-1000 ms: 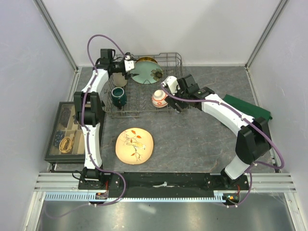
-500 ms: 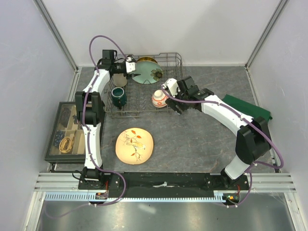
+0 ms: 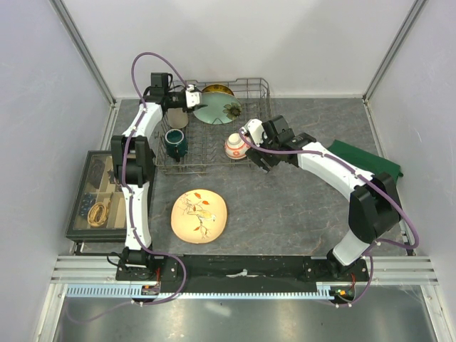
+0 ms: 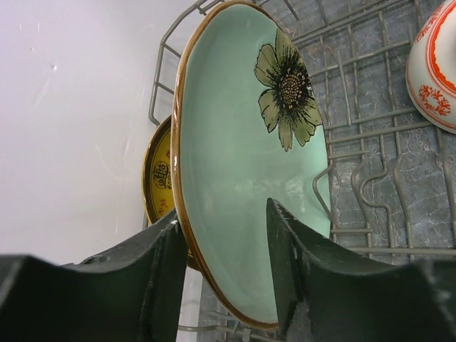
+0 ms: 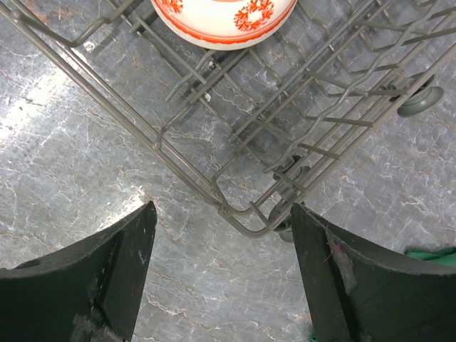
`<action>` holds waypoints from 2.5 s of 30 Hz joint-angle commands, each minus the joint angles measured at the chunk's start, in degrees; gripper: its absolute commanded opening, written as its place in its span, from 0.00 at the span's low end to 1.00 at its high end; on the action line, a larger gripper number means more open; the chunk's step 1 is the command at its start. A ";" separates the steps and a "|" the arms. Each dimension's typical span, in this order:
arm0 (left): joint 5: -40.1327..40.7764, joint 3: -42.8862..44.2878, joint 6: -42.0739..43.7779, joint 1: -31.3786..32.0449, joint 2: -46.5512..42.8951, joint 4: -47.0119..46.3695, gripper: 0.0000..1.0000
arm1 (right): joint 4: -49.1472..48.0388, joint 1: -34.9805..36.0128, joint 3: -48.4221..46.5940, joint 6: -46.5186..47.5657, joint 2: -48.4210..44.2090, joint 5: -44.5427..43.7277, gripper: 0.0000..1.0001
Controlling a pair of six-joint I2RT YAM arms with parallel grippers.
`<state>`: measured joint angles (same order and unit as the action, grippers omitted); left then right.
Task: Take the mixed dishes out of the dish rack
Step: Pick up the plate from the dish rack.
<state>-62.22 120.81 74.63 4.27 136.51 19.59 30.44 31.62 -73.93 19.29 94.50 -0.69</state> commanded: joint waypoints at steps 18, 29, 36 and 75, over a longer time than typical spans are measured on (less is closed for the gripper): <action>-3.53 -6.29 1.92 1.00 -4.23 -1.31 0.46 | -1.43 -0.50 0.89 -1.01 -0.19 -0.37 0.84; -2.56 -7.17 1.75 1.26 -5.72 -1.23 0.25 | -1.26 -0.59 1.25 -1.01 -0.02 -0.37 0.84; -0.10 -7.87 -0.36 2.05 -7.13 -1.31 0.02 | -1.43 -0.68 2.04 -0.83 -0.37 -0.02 0.84; 9.66 -18.95 -45.27 2.23 -34.88 -12.84 0.01 | -2.22 -1.91 4.59 -1.97 -9.07 1.99 0.84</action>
<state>-51.64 101.43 37.30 6.50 112.60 7.57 29.76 30.20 -69.73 18.55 88.01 -0.36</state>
